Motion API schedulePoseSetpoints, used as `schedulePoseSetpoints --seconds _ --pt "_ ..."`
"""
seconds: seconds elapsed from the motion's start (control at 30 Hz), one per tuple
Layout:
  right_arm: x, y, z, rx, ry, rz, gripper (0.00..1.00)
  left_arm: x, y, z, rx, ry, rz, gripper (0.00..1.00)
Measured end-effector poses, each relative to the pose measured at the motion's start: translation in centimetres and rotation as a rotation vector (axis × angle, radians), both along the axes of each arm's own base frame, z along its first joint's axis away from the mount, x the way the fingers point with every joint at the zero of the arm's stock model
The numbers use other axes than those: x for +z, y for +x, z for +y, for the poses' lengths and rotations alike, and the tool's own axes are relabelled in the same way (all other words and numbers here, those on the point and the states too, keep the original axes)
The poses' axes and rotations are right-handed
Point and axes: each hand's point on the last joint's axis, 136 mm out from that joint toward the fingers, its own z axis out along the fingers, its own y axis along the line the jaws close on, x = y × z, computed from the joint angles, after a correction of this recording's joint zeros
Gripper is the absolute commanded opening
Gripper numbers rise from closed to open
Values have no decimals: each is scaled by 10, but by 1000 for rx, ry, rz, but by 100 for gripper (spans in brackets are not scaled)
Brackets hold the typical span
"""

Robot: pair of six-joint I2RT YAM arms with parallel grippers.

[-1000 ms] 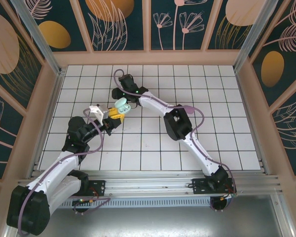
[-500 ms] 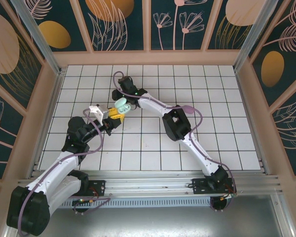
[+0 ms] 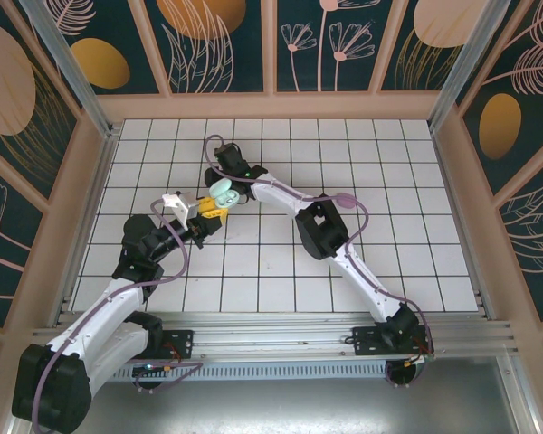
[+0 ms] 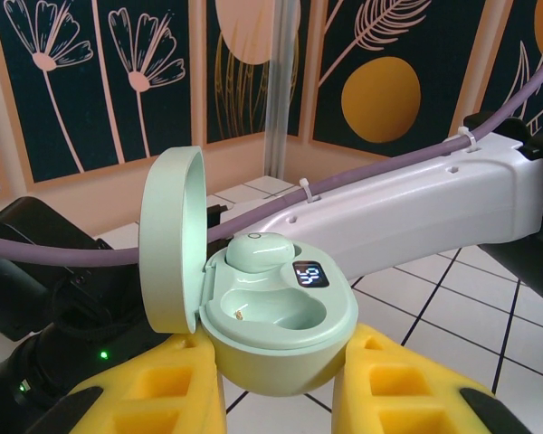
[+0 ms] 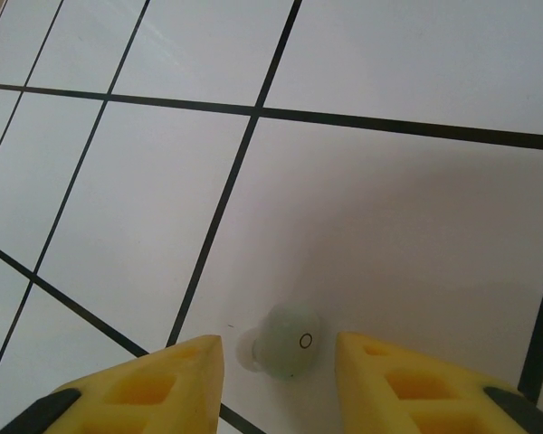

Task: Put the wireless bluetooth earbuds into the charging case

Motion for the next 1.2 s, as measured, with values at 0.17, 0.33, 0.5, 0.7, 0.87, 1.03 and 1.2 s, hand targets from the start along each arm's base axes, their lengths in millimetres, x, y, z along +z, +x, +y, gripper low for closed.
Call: schedulePoseSetpoints --seconds 0.17,0.33,0.5,0.7,0.87,1.03,1.2 --pt "-2 -1 -2 4 -12 3 25 1 -1 0 0 -1 -5 1" --pt "-6 -1 -6 9 -33 8 20 2 -2 1 0 -1 -6 1" --pt "-10 0 -11 19 -49 11 16 2 -2 1 0 -1 -5 1" --pt "-10 -3 -30 17 -91 30 12 3 -2 1 0 -2 -7 1" --pt "-11 -4 -55 -2 -123 56 15 6 -3 1 0 -5 -18 1" --pt "-3 3 -62 -26 -97 59 25 6 -3 1 0 -5 -18 1" --pt "25 12 -45 -4 -21 26 36 6 -3 1 0 -5 -18 1"
